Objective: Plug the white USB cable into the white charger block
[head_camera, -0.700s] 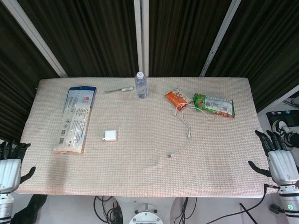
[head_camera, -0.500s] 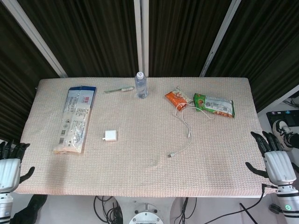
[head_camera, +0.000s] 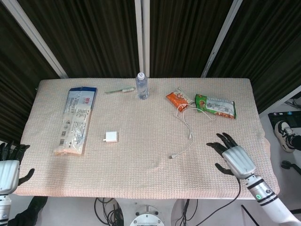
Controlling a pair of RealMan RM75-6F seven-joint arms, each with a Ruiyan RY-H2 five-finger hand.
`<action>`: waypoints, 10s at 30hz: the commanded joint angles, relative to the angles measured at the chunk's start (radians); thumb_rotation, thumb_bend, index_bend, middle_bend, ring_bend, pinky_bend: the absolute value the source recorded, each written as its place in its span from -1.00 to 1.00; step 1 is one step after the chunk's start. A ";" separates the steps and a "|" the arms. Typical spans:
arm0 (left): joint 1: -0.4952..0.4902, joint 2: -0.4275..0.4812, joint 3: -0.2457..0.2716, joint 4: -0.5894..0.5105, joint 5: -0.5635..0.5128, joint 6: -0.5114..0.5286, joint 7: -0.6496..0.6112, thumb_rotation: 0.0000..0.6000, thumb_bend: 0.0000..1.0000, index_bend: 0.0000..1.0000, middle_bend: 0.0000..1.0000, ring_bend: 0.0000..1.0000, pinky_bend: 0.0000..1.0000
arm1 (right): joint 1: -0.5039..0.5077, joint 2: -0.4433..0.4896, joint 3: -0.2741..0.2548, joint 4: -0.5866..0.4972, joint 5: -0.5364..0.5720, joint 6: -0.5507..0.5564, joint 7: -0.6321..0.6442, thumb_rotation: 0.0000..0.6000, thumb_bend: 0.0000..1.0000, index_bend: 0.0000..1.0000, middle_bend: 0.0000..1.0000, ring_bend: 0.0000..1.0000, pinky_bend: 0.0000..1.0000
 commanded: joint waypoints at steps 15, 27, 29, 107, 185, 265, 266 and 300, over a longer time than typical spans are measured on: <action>0.013 -0.003 -0.003 0.029 -0.019 -0.008 -0.046 1.00 -0.62 -0.59 -0.65 -0.95 -1.00 | 0.249 -0.432 0.092 0.171 0.263 -0.271 -0.464 1.00 -0.55 -0.22 -0.27 -0.85 -0.98; 0.010 -0.004 -0.008 0.035 -0.018 -0.016 -0.049 1.00 -0.62 -0.59 -0.65 -0.95 -1.00 | 0.247 -0.537 0.070 0.275 0.271 -0.200 -0.416 1.00 -0.66 -0.06 -0.13 -0.69 -0.94; 0.010 -0.005 -0.007 0.036 -0.018 -0.017 -0.050 1.00 -0.62 -0.59 -0.65 -0.95 -1.00 | 0.245 -0.544 0.067 0.280 0.276 -0.193 -0.416 1.00 -0.66 -0.04 -0.13 -0.68 -0.94; -0.523 -0.154 -0.126 0.125 -0.154 -0.699 0.064 1.00 -0.62 -0.59 -0.66 -0.95 -1.00 | 0.220 -0.320 0.185 0.058 0.483 -0.021 -0.434 1.00 -0.26 0.11 0.02 -0.43 -0.97; -0.761 -0.413 -0.236 -0.010 -0.564 -0.452 0.348 0.70 -0.26 -0.10 -0.14 -0.60 -0.97 | 0.513 -0.533 0.308 0.110 0.814 -0.137 -0.572 1.00 -0.25 0.16 0.02 -0.41 -0.96; -0.909 -0.530 -0.208 -0.034 -0.704 -0.265 0.740 0.72 -0.27 -0.10 -0.17 -0.60 -1.00 | 0.806 -0.771 0.393 0.271 1.147 -0.004 -0.699 1.00 -0.25 0.16 0.02 -0.41 -0.95; -0.909 -0.531 -0.208 -0.033 -0.704 -0.265 0.738 0.72 -0.27 -0.10 -0.17 -0.60 -1.00 | 0.806 -0.774 0.393 0.274 1.147 -0.006 -0.697 1.00 -0.25 0.16 0.02 -0.41 -0.95; -0.914 -0.549 -0.201 -0.009 -0.731 -0.260 0.736 0.72 -0.28 -0.10 -0.18 -0.60 -1.00 | 0.801 -0.807 0.396 0.300 1.137 -0.011 -0.699 1.00 -0.70 -0.48 -0.21 -0.52 -0.96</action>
